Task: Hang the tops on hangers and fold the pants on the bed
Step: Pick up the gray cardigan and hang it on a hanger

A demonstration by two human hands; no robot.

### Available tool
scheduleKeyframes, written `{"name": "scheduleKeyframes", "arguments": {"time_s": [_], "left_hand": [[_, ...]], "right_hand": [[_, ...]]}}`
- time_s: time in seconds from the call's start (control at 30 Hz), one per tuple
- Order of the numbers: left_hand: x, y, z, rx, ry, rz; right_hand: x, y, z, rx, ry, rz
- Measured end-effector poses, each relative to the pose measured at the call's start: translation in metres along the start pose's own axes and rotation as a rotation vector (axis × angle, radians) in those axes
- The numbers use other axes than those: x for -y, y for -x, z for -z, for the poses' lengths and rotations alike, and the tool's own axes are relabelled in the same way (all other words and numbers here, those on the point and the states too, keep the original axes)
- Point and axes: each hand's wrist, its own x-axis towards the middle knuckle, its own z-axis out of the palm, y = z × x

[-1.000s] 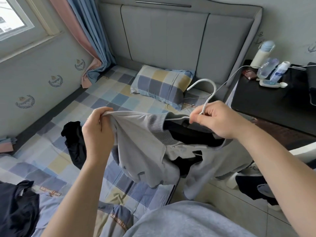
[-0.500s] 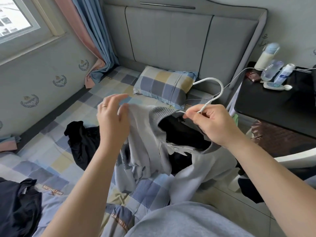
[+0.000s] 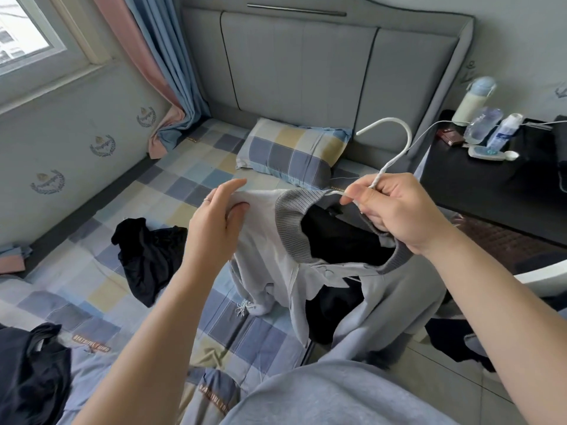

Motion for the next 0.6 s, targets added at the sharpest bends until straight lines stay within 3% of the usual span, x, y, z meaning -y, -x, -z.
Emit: {"name": "scheduleKeyframes", "arguments": {"time_s": [0.17, 0.33, 0.43, 0.53, 0.6], "left_hand": [[-0.001, -0.006, 0.003, 0.046, -0.037, -0.065], [-0.008, -0.016, 0.015, 0.057, -0.324, -0.091], [-0.010, -0.018, 0.022, 0.080, -0.233, -0.101], [-0.016, -0.026, 0.027, -0.008, -0.092, -0.115], [-0.017, -0.033, 0.030, -0.066, -0.025, -0.015]], "right_hand": [[-0.001, -0.003, 0.009, -0.024, 0.034, -0.065], [-0.001, -0.002, 0.022, -0.053, 0.083, -0.072], [-0.001, -0.001, 0.029, -0.037, 0.175, -0.070], [-0.006, 0.002, 0.027, 0.064, 0.231, -0.121], [-0.008, 0.006, 0.022, 0.160, 0.155, -0.125]]}}
